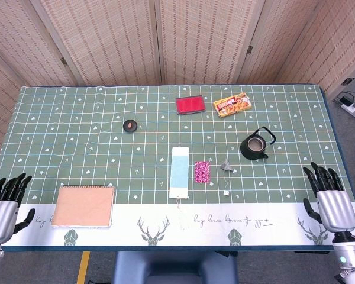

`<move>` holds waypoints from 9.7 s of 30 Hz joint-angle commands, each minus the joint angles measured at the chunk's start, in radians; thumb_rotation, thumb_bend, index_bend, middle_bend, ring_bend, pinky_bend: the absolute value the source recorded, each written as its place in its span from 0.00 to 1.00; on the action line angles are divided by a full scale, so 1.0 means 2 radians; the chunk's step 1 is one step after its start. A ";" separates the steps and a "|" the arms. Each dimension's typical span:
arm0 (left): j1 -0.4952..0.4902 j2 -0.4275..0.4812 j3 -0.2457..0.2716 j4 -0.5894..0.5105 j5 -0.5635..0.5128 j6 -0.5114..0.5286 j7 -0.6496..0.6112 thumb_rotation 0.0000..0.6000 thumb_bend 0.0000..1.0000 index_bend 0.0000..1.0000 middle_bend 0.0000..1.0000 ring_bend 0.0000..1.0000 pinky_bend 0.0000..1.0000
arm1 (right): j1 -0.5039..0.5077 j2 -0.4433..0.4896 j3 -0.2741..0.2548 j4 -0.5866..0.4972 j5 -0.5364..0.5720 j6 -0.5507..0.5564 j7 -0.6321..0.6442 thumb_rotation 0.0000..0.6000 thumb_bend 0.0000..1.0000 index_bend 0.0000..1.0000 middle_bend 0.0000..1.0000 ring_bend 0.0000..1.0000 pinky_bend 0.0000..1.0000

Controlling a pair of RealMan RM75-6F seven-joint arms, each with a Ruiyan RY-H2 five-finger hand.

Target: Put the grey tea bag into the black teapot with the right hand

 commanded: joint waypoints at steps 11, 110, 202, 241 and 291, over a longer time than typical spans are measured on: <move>-0.002 0.002 0.003 -0.004 0.007 -0.001 -0.013 1.00 0.34 0.00 0.02 0.06 0.01 | 0.015 -0.013 -0.026 0.009 -0.049 -0.022 -0.009 1.00 0.46 0.00 0.00 0.00 0.00; 0.004 0.020 0.004 0.003 0.004 0.000 -0.069 1.00 0.34 0.00 0.04 0.06 0.01 | 0.176 -0.321 -0.031 0.339 -0.071 -0.115 -0.024 1.00 0.46 0.54 0.00 0.00 0.00; -0.010 0.008 0.000 0.006 -0.023 -0.032 -0.037 1.00 0.34 0.00 0.04 0.07 0.01 | 0.247 -0.055 0.154 0.061 0.253 -0.165 -0.031 1.00 0.46 0.66 0.00 0.00 0.00; -0.009 0.010 0.001 0.007 -0.023 -0.030 -0.043 1.00 0.34 0.00 0.04 0.07 0.01 | 0.256 -0.102 0.084 0.136 0.211 -0.191 -0.049 1.00 0.46 0.66 0.00 0.00 0.00; -0.004 0.014 0.001 0.005 -0.016 -0.020 -0.058 1.00 0.34 0.00 0.04 0.07 0.01 | 0.253 -0.130 0.002 0.121 0.140 -0.265 -0.101 1.00 0.42 0.00 0.00 0.00 0.00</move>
